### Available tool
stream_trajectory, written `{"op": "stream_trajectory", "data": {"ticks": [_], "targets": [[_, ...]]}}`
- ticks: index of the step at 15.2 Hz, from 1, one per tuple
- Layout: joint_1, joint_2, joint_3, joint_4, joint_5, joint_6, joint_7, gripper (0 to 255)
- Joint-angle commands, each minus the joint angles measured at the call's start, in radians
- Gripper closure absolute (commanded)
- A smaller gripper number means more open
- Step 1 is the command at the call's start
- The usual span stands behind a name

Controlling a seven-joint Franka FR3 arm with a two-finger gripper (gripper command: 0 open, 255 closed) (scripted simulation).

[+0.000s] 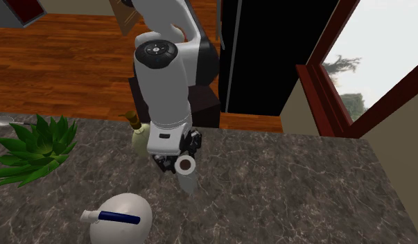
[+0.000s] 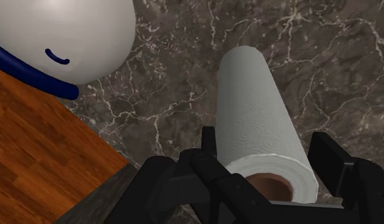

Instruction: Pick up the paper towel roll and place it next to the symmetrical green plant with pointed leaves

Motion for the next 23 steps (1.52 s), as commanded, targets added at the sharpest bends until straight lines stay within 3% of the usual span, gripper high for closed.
{"op": "stream_trajectory", "data": {"ticks": [1, 23], "targets": [[0.000, -0.007, -0.001, 0.017, -0.001, -0.024, 0.000, 255], [-0.011, 0.017, -0.004, 0.349, 0.002, -0.332, -0.002, 255]]}}
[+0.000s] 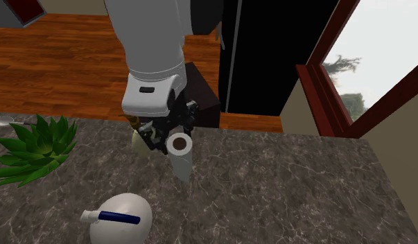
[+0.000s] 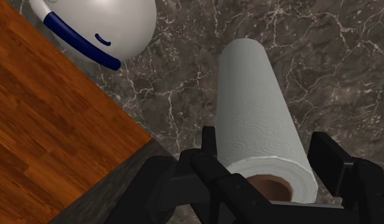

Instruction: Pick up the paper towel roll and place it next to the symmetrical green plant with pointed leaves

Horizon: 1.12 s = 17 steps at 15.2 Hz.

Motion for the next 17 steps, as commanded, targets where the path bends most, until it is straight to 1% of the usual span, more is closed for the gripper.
{"op": "stream_trajectory", "data": {"ticks": [1, 9, 13, 17], "targets": [[-0.002, 0.009, 0.000, 0.041, 0.001, -0.033, 0.000, 255], [-0.014, 0.067, -0.001, 0.236, 0.011, -0.170, -0.003, 255], [-0.055, -0.039, -0.023, 0.096, 0.010, -0.135, -0.073, 255], [-0.098, -0.118, -0.050, 0.003, 0.011, -0.120, -0.148, 255]]}}
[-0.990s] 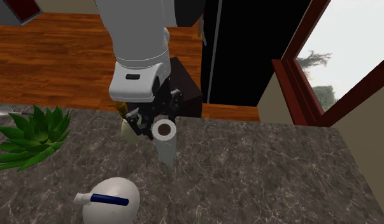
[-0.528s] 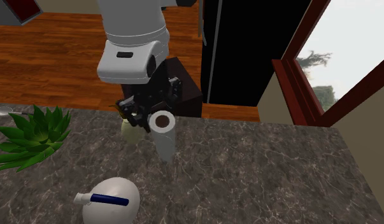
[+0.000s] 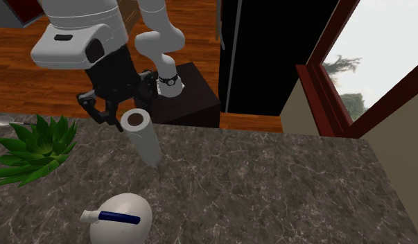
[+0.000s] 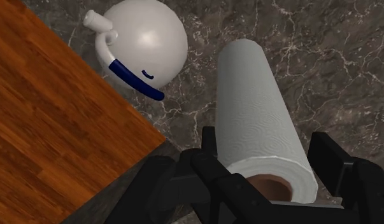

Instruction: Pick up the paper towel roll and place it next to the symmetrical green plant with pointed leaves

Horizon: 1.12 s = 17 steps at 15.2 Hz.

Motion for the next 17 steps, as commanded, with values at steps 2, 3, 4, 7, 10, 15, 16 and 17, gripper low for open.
{"op": "stream_trajectory", "data": {"ticks": [2, 3, 4, 7, 10, 15, 16, 17], "targets": [[-0.034, -0.049, -0.022, -0.049, 0.002, 0.000, -0.059, 255], [-0.046, -0.062, -0.030, -0.064, 0.003, 0.000, -0.079, 255], [-0.057, -0.075, -0.038, -0.076, 0.004, 0.000, -0.099, 255], [-0.093, -0.106, -0.064, -0.103, 0.007, -0.005, -0.161, 255], [-0.130, -0.127, -0.092, -0.116, 0.012, -0.015, -0.226, 255], [-0.195, -0.138, -0.143, -0.107, 0.027, -0.040, -0.340, 255], [-0.208, -0.137, -0.154, -0.101, 0.032, -0.047, -0.364, 255], [-0.223, -0.134, -0.165, -0.093, 0.036, -0.054, -0.387, 255]]}}
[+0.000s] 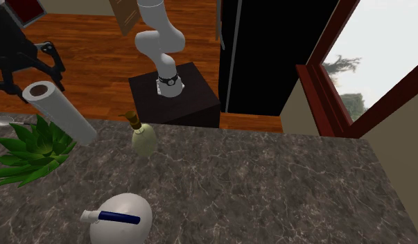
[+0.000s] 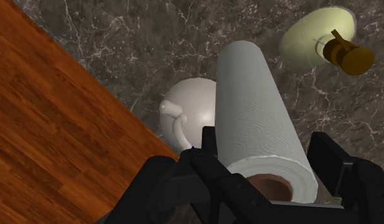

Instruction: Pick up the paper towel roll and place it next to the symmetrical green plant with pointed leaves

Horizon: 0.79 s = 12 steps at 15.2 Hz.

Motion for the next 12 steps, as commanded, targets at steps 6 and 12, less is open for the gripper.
{"op": "stream_trajectory", "data": {"ticks": [6, 12], "targets": [[-0.109, 0.041, -0.078, 0.083, 0.045, -0.058, -0.175, 255], [-0.166, 0.070, -0.111, 0.105, 0.072, -0.063, -0.259, 255]]}}
